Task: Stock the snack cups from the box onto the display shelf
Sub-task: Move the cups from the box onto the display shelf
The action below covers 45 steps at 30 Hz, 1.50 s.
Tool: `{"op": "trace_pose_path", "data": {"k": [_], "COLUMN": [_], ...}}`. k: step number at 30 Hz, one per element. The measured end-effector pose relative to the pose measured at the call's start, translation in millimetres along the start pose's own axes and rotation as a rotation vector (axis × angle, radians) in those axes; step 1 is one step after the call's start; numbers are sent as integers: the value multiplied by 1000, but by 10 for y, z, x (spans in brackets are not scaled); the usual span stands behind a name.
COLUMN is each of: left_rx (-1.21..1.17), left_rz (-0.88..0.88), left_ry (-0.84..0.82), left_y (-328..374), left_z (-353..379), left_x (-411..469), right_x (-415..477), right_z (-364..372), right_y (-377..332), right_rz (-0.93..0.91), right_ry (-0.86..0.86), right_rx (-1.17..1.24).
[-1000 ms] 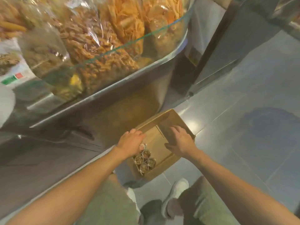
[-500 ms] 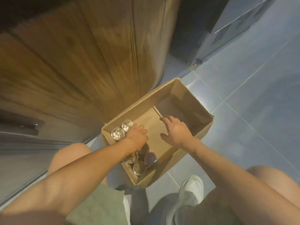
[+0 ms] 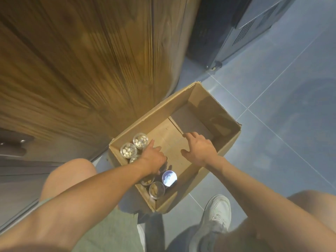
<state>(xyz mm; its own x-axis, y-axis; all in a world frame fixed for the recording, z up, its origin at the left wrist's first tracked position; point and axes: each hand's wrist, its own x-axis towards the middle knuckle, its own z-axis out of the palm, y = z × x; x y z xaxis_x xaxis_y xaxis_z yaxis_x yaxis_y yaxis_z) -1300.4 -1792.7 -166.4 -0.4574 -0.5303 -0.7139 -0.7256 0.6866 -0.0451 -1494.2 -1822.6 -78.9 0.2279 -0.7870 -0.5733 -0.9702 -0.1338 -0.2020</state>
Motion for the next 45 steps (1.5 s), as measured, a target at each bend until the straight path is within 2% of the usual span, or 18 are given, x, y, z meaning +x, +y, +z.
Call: {"op": "trace_pose_path", "data": {"k": [6,15,20,24,27,31,33,39,45], "left_rx": [-19,-259,-472,-609,-672,-731,-751,-775,-838], "left_rz": [29,76,-15,-104,-154,-199,-222,-266,-347], "left_ry": [25,283,344,394,425,451,457,461,384], "left_y": [4,-297,-485,-612,-675,-697,-688,-651,-606], "left_z": [67,-291,-502,-514,-475,-427,-403,-389,-482], "left_x": [32,-330,-772,-1030,-1145,-1195,-1201,-1206,-1251], "right_x": [-27,85,218,261,270,272,251,222,232], "right_z": [59,99,210,385,599,856,915,925,691], "right_y": [6,22,0,-143,-326,-559,-605,-457,-233], "right_rz": [43,49,9,-111,-199,-207,-216,-112,-81], "right_ry": [-29,-201,-319,-419,-518,-704,-743,-616,-260], "right_rx": [2,-66,-62,-27,-70,-196,-229,-137,-90]}}
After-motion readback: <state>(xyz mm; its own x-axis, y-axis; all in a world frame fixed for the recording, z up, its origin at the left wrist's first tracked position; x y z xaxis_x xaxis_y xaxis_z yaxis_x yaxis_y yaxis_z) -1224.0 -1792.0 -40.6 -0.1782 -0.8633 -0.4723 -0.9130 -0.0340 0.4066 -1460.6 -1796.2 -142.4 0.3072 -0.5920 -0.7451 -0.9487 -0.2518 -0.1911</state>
